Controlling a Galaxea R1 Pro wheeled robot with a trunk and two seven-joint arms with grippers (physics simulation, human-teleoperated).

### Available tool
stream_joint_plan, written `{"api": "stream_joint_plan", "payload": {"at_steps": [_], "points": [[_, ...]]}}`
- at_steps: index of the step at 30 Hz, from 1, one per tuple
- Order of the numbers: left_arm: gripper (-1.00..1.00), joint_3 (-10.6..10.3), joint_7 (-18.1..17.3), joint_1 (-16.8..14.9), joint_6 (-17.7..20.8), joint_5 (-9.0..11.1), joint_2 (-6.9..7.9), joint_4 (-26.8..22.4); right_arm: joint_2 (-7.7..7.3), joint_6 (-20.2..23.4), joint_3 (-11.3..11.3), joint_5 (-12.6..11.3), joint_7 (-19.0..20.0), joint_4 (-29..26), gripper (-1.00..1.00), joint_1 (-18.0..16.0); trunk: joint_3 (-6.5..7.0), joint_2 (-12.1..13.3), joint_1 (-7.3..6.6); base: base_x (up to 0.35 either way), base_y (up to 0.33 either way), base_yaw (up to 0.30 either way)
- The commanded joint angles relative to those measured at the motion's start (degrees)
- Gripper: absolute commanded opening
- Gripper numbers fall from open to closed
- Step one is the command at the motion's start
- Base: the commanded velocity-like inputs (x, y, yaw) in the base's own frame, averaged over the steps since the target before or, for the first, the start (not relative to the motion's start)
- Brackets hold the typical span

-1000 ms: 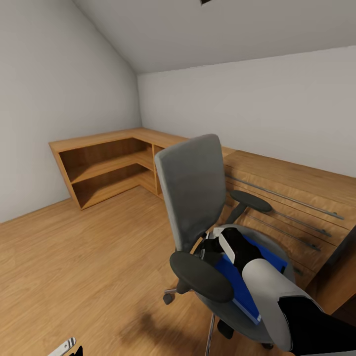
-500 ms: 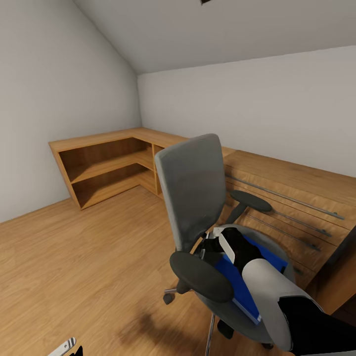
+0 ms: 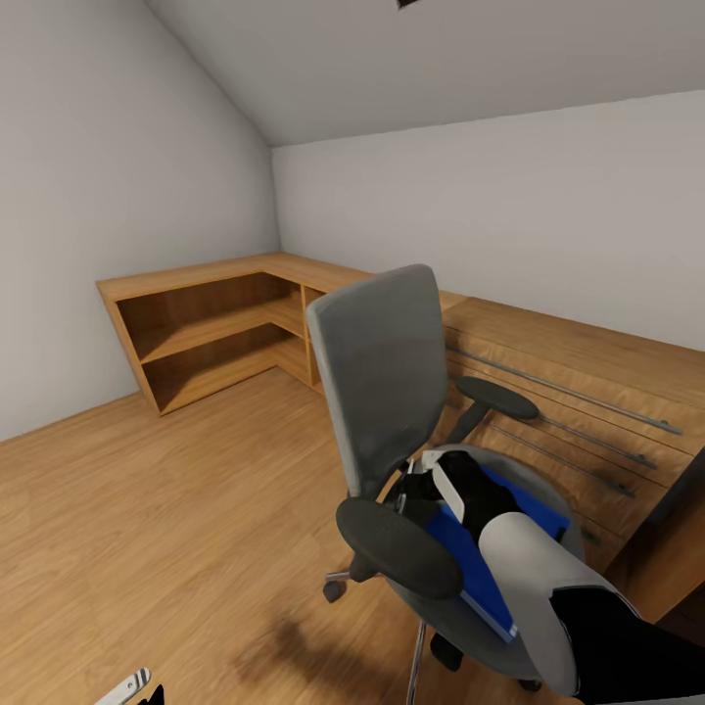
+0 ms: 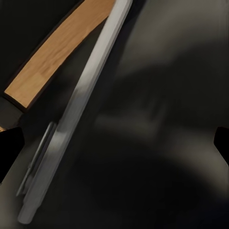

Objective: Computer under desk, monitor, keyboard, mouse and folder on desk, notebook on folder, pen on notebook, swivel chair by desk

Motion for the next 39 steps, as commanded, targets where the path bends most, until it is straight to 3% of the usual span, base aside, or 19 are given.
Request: {"api": "stream_joint_plan", "payload": {"at_steps": [1, 10, 39], "points": [[1.0, -0.12, 0.19, -0.01, -0.11, 0.59, 0.02, -0.05, -0.02, 0.28, 0.34, 0.22, -0.18, 2.98, 1.0, 0.01, -0.06, -0.02, 0.0, 0.0, 0.0, 0.0], [1.0, -0.12, 0.19, 0.0, -0.11, 0.58, 0.02, -0.02, 0.07, 0.33, 3.19, 1.13, -0.34, 3.05, 1.0, 0.01, -0.06, -0.02, 0.0, 0.0, 0.0, 0.0], [1.0, -0.12, 0.19, 0.02, -0.11, 0.64, 0.02, -0.01, 0.18, 0.37, 3.52, 1.22, -0.24, 3.15, 1.0, 0.01, -0.06, -0.02, 0.0, 0.0, 0.033, 0.0]]}}
